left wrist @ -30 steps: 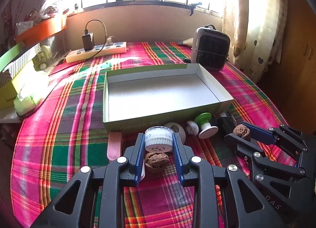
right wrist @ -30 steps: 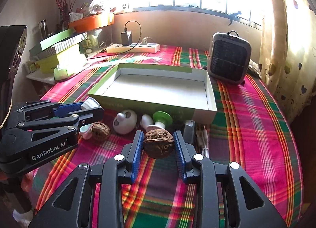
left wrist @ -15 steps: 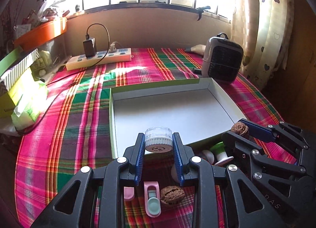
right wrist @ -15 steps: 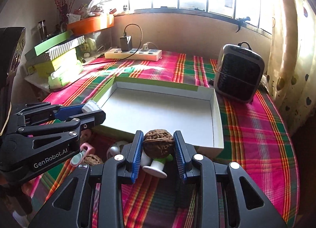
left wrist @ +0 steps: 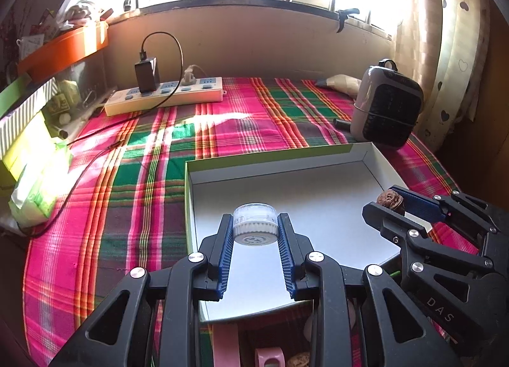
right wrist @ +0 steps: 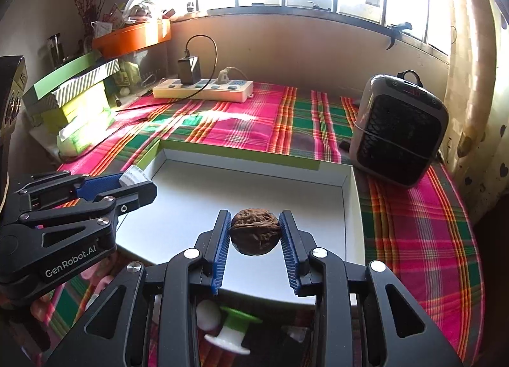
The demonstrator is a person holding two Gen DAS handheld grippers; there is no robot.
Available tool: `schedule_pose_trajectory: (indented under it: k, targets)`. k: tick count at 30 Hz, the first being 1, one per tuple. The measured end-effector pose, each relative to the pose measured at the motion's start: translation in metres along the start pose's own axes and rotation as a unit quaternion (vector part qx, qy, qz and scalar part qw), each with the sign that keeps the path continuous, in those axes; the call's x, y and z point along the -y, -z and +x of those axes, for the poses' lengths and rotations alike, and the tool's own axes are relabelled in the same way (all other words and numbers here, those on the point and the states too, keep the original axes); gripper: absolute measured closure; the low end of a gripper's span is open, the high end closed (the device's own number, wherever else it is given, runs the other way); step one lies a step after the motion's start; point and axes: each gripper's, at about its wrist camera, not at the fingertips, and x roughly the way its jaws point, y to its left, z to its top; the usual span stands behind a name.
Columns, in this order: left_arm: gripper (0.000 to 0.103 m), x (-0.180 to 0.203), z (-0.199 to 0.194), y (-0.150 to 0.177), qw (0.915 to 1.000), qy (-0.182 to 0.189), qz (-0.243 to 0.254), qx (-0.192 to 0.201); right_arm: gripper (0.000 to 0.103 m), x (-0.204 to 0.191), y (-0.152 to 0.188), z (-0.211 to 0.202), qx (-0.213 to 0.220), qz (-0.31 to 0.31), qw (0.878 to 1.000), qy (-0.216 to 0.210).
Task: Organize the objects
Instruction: 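Carry the jar and walnut over the white tray and open both grippers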
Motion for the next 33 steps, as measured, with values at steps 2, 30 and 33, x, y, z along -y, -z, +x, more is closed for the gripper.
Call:
schedule_pose_trajectory:
  k: [2, 30, 33]
  targets:
    - [0.077, -0.002, 0.006, -0.004, 1.0, 0.001, 0.0, -0.005, 0.07, 0.003, -0.003, 0.007, -0.005, 0.003, 1.0, 0.0]
    - [0.077, -0.006, 0.068, -0.027, 0.9984, -0.006, 0.027, -0.049, 0.07, 0.009, -0.039, 0.083, -0.089, -0.016, 0.996, 0.006]
    - [0.077, -0.007, 0.07, -0.026, 0.9983, -0.005, 0.026, -0.052, 0.07, 0.008, -0.04, 0.084, -0.092, -0.016, 0.996, 0.006]
